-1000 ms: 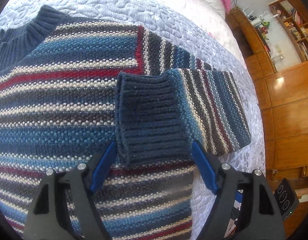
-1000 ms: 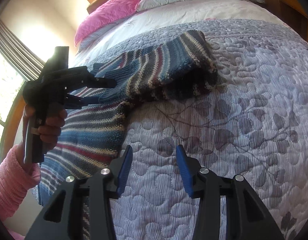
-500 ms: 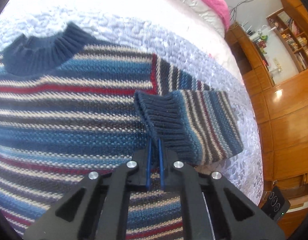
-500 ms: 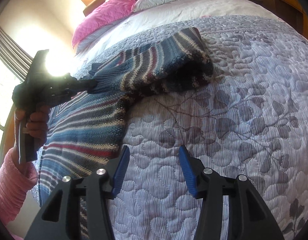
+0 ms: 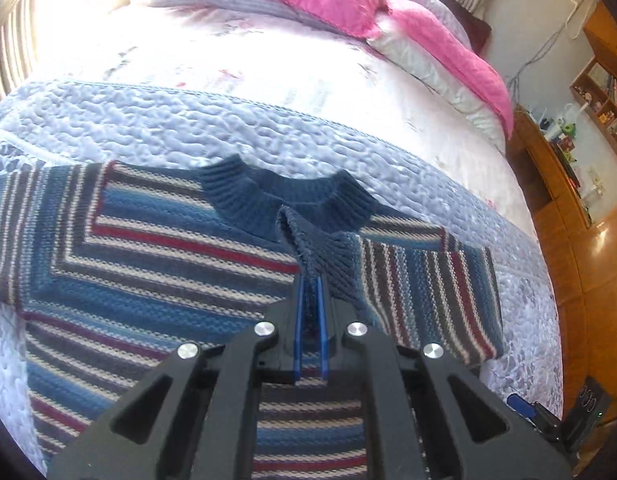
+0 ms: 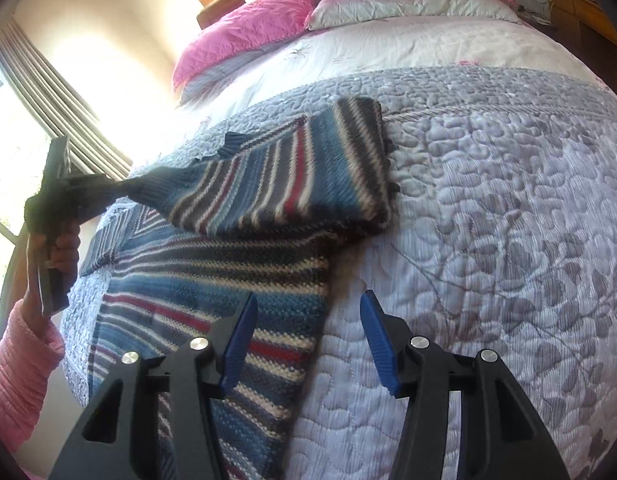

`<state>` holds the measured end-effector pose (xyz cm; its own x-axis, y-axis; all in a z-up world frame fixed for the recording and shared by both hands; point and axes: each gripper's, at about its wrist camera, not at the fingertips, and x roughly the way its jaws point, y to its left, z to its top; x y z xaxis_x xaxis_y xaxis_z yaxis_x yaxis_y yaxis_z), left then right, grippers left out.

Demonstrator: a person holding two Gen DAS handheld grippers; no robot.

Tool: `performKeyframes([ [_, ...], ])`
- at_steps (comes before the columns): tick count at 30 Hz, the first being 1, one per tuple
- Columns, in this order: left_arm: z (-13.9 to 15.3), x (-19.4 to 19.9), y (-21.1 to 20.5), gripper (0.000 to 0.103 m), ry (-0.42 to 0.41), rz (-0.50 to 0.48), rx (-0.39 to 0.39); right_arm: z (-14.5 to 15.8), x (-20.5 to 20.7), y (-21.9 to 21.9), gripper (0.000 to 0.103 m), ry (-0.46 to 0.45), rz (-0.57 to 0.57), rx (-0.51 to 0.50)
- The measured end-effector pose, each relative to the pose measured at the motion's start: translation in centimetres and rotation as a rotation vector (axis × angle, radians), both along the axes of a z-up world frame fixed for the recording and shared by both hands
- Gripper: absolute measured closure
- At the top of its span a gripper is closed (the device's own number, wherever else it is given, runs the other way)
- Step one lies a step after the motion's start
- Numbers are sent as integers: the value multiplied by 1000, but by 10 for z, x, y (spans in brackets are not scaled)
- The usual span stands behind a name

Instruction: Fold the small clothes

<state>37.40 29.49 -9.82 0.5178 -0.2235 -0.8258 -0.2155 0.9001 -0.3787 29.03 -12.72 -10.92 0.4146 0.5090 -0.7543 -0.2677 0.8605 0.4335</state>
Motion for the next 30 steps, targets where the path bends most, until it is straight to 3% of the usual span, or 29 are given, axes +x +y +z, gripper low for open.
performKeyframes([
  [7, -21, -7, 60, 99, 38, 94, 26, 5, 55, 43, 49, 18, 30, 23],
  [14, -80, -5, 67, 97, 181, 102, 68, -48, 94, 54, 51, 174, -35, -16],
  [16, -93, -5, 70, 88, 212, 109, 80, -55, 92, 54, 51, 163, -38, -18],
  [18, -91, -11, 73, 82, 201, 126, 93, -54, 89, 57, 51, 144, -22, -47],
  [20, -78, -19, 77, 82, 178, 149, 95, -44, 85, 62, 49, 131, -15, -76],
  [22, -58, -28, 82, 74, 117, 177, 68, -24, 80, 63, 43, 93, -8, -53],
  [25, -35, -29, 69, 65, 60, 146, 56, -5, 78, 71, 43, 61, 10, -33],
  [30, -53, -16, 37, 65, 107, 53, 38, -23, 83, 91, 43, 111, 11, -114],
])
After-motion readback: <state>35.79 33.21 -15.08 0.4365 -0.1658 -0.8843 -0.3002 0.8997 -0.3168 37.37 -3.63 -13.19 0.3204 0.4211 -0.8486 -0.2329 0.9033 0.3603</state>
